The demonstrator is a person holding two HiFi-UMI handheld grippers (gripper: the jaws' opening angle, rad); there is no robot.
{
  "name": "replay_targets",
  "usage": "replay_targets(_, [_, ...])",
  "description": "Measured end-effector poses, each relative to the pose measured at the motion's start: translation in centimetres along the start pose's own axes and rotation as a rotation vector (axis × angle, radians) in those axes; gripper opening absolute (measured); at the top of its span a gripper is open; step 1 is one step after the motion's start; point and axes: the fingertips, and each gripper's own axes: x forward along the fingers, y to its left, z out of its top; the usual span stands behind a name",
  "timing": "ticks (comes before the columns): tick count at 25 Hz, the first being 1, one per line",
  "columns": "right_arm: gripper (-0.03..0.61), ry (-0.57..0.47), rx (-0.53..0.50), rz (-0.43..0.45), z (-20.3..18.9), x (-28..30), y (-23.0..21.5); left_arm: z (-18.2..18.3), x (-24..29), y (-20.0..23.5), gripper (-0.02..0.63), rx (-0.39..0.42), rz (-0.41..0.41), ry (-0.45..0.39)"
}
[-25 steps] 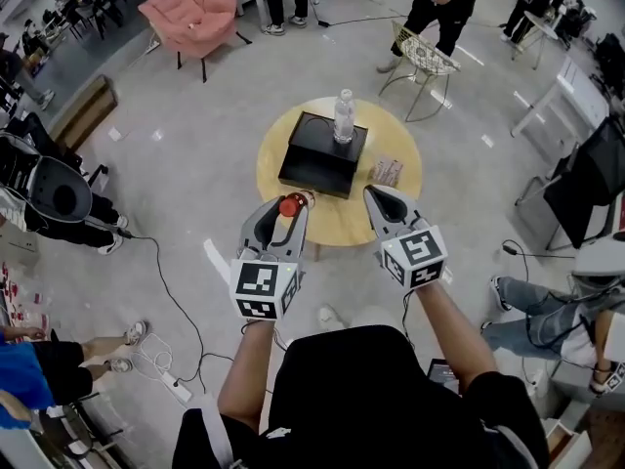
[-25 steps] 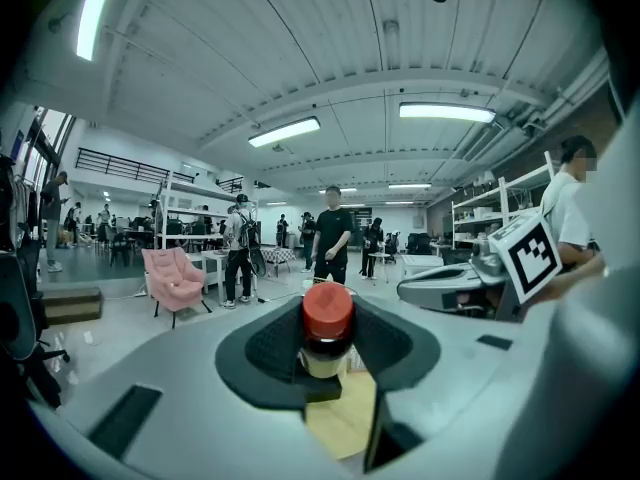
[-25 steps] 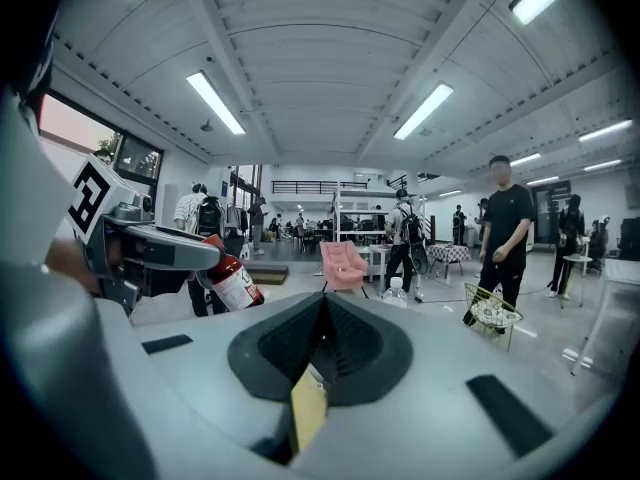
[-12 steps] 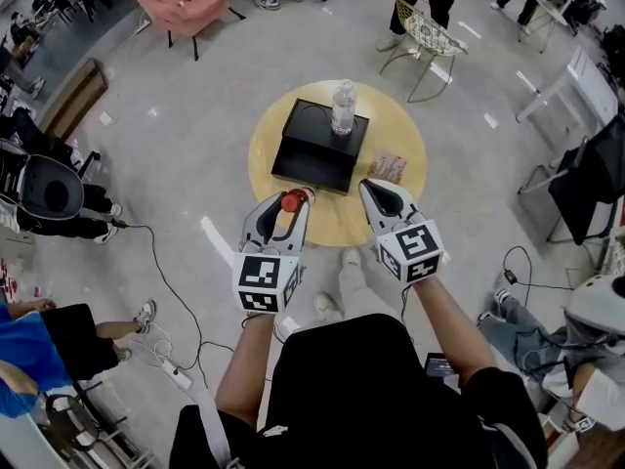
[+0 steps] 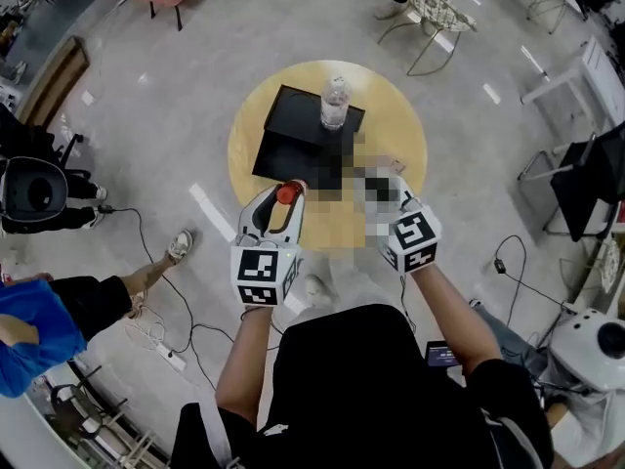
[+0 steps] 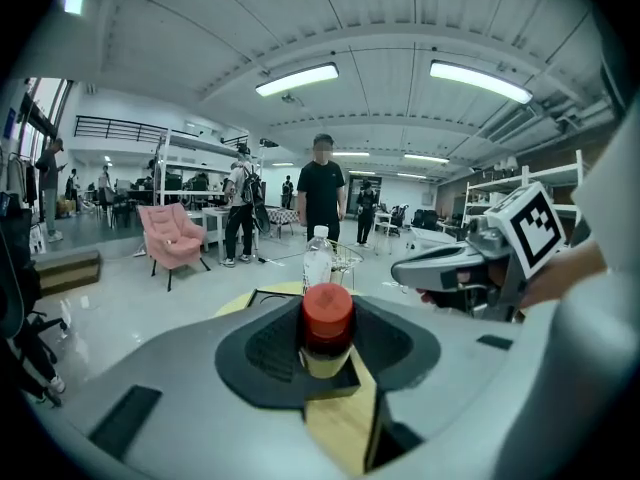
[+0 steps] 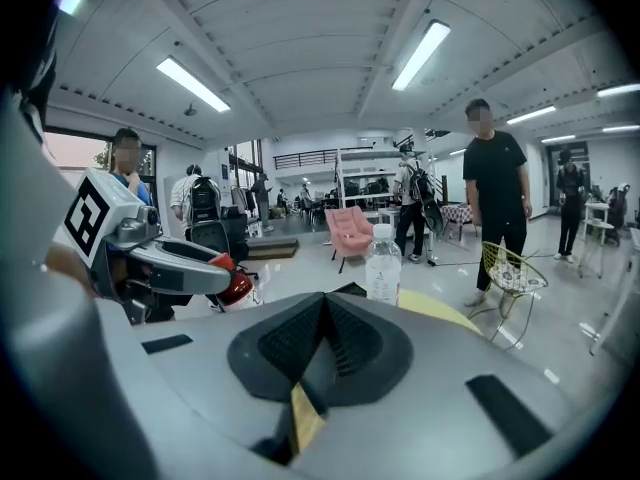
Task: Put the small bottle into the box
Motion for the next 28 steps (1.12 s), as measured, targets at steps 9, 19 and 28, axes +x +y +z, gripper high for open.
replay_targets(9, [0.000,0.080,0.046,0.024,-2.9,4.0,-3.0,-3.2,5.8,1.6,0.150,-0.020,-0.008,0.096])
replay_targets(19, [0.000,0.134,0.090,0.049,-6.6,6.9,-3.9,-7.4,11.3,2.7,0.150,-0.028,-0.024,0.160])
replay_targets(28, [0.000,0.173,0.128,0.046,-8.9,7.5,-5.1,-10.4,14.2,2.5,0.150,-0.020,-0.032,0.207])
